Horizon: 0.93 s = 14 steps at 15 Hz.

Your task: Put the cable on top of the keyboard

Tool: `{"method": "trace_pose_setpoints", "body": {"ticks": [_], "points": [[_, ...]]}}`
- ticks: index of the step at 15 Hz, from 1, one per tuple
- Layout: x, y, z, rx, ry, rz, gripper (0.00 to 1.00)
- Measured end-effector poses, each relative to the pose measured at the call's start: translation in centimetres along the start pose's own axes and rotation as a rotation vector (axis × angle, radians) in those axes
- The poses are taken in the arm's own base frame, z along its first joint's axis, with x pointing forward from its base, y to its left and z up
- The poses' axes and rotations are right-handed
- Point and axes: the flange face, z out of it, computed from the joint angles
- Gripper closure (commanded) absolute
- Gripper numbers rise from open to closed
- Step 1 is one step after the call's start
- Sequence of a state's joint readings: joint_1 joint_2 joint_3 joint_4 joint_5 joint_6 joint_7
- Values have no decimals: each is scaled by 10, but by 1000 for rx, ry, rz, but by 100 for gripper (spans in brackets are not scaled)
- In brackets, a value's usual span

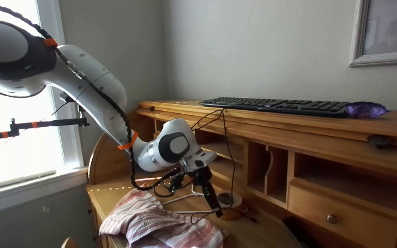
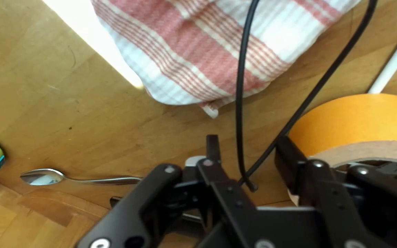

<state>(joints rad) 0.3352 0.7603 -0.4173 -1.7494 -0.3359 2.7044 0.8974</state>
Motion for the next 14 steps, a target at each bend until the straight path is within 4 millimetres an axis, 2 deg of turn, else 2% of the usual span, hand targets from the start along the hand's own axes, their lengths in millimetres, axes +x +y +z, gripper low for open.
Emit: {"method": "trace_pose_setpoints", "body": {"ticks": [2, 3, 10, 14], "points": [[3, -1, -4, 4, 7, 16, 98], [5, -2, -7, 8, 11, 26, 100], [14, -5, -43, 57, 25, 48, 99], [15, 3, -74, 89, 24, 63, 99]]}}
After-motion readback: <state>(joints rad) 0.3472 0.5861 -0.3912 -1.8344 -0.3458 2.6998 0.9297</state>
